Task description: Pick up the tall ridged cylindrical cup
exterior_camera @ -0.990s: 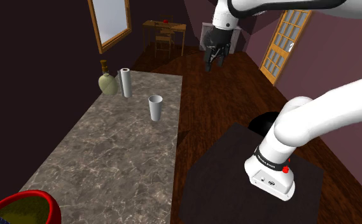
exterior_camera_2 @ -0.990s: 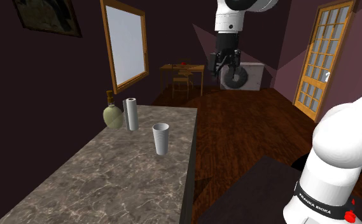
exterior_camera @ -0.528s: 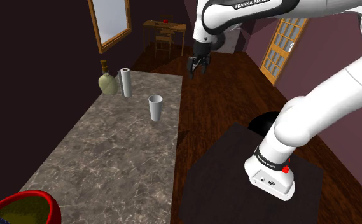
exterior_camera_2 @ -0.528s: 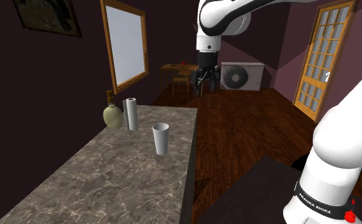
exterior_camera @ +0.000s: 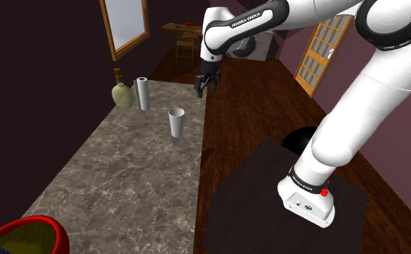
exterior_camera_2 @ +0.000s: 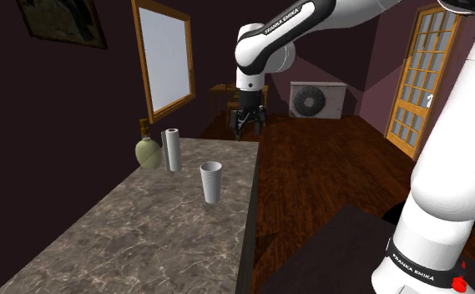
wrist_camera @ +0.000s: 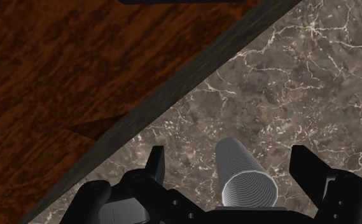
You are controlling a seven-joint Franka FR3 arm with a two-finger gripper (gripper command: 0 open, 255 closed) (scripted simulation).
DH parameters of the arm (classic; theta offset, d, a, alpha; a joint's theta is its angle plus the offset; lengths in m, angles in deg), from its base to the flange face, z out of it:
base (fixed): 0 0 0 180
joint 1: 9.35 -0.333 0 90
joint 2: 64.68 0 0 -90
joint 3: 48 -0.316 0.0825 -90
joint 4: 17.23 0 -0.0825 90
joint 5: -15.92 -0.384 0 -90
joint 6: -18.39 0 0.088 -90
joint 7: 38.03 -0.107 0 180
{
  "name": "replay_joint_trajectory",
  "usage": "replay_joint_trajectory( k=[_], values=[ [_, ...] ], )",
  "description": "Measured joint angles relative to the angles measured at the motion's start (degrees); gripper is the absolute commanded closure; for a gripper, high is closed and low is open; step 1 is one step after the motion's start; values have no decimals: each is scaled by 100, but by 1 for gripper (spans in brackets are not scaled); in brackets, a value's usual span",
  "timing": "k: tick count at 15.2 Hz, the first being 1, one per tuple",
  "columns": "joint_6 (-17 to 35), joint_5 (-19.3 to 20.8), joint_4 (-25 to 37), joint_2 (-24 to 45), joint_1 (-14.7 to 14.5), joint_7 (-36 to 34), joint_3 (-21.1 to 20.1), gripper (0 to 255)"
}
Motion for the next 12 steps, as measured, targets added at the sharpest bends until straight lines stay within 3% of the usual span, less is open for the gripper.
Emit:
replay_joint_trajectory(
  k=[12],
  values=[
    [591,-235,1940,2689,-27,293,-87,0]
  ],
)
